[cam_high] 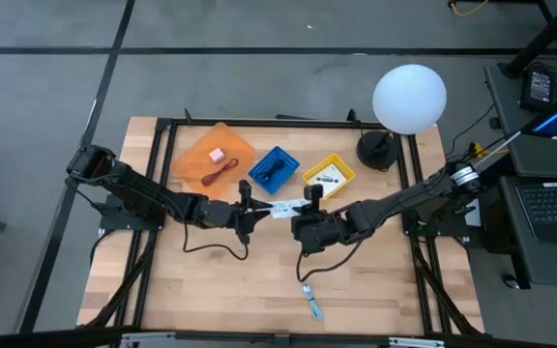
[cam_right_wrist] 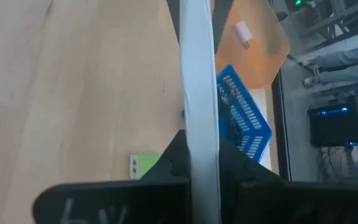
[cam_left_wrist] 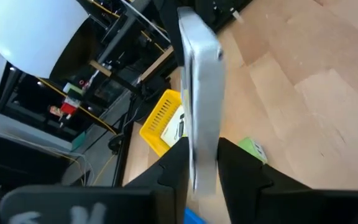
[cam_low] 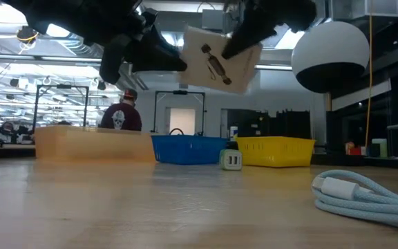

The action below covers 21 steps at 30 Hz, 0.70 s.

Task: Pick and place items into bin
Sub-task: Put the white card reader box into the yellow bin

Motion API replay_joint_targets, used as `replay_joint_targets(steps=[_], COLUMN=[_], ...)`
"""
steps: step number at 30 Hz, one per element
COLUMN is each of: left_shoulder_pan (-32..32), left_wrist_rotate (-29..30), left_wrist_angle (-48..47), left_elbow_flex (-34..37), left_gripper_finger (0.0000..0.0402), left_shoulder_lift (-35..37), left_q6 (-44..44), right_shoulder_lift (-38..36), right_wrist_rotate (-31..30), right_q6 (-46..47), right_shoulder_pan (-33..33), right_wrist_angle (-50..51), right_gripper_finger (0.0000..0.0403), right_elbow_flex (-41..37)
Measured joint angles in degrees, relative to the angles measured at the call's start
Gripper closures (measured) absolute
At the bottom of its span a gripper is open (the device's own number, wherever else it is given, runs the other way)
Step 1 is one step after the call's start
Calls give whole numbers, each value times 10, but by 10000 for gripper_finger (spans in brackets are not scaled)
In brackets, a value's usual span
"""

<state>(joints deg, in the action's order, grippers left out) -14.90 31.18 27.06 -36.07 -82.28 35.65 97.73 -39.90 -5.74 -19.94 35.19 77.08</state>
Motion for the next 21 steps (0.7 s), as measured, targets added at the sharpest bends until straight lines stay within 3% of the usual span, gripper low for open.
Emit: replay_joint_targets(steps=[6, 12, 21], left_shoulder_pan=[-8, -32, -53], left_wrist_rotate=[18, 68, 85], left_wrist_angle=[2, 1, 1], left_elbow_flex=[0, 0, 0], left_gripper_finger=[300, 301, 316], left_shoulder_lift=[0, 0, 0], left_q6=[-2, 20, 17], right_shoulder_lift=[-26, -54, -104], right_wrist_rotate=[-14, -54, -78], right_q6=[37, 70, 55], right_shoulder_pan=[-2, -9, -12], right_wrist_angle=[53, 122, 167], right_gripper_finger=[385, 385, 386], right_elbow_flex=[-1, -6, -93])
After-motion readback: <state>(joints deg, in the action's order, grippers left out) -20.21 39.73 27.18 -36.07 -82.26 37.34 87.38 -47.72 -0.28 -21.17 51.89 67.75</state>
